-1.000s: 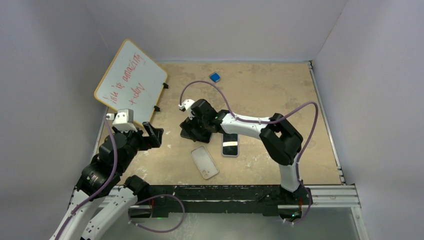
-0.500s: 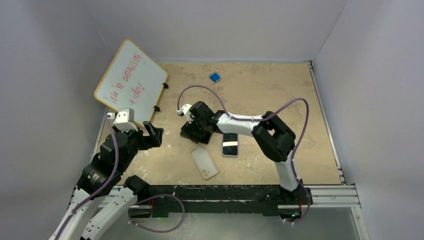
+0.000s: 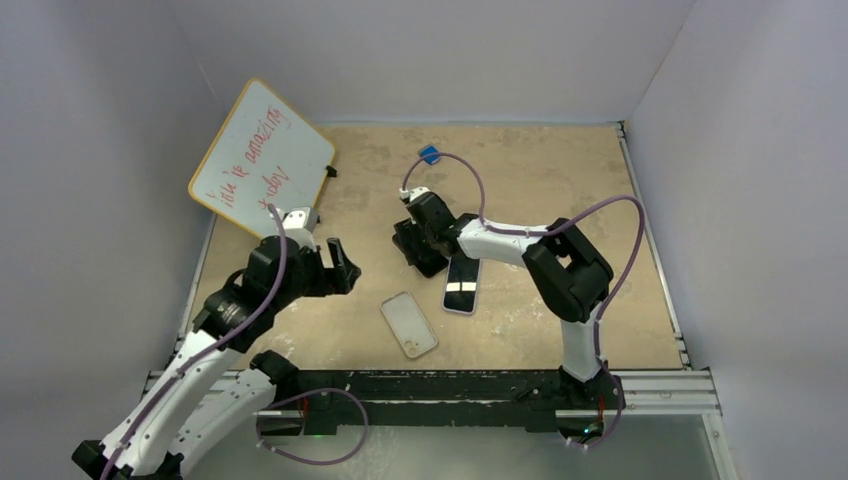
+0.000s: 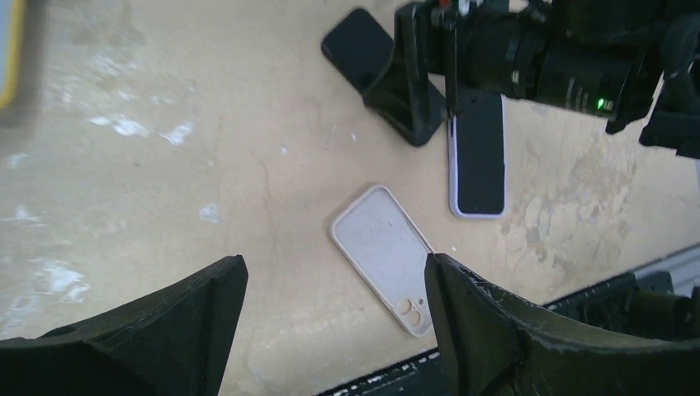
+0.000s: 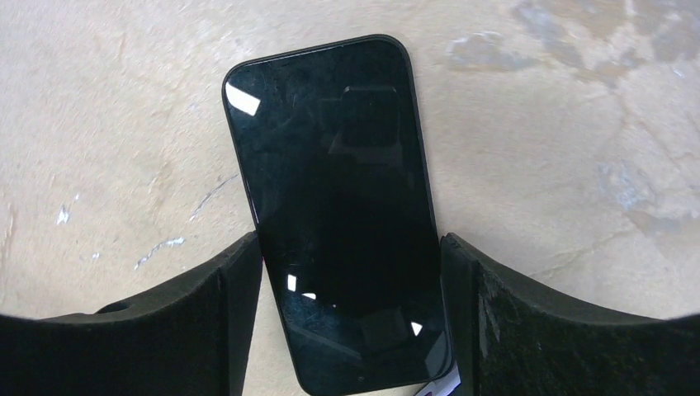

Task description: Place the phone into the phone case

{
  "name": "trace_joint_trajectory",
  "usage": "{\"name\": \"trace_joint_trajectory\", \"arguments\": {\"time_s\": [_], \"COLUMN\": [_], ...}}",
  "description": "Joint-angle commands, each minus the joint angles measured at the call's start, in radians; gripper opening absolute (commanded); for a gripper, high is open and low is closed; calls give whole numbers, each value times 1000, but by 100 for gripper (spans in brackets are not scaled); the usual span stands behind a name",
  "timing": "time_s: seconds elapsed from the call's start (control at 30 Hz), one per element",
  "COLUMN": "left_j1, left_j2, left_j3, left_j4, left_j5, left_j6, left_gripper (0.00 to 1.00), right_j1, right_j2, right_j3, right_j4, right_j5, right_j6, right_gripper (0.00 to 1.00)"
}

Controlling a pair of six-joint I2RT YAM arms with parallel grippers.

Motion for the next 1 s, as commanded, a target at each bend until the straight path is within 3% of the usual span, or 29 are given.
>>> {"name": "trace_joint_trajectory", "arguments": {"time_s": [0.0, 0.27, 0.53, 0.97], "left_j1": [2, 2, 2, 2], "left_j2": [66, 202, 320, 362], "left_j3": [-56, -235, -341, -391], "left_j4": [85, 294, 435, 544], "left_j5": [189, 349, 377, 398], "left_j6": [-43, -142, -157, -189], "left_gripper": [81, 78, 74, 70], "right_j1": [-2, -2, -2, 2], "right_j2": [-7, -51, -89, -217], "right_j3": [-62, -69, -105, -214], "right_j4": [-12, -32, -21, 50], "right_j5": [34, 93, 62, 12], "right_j6": [185, 301, 318, 354], "right_gripper": [45, 42, 39, 35]}}
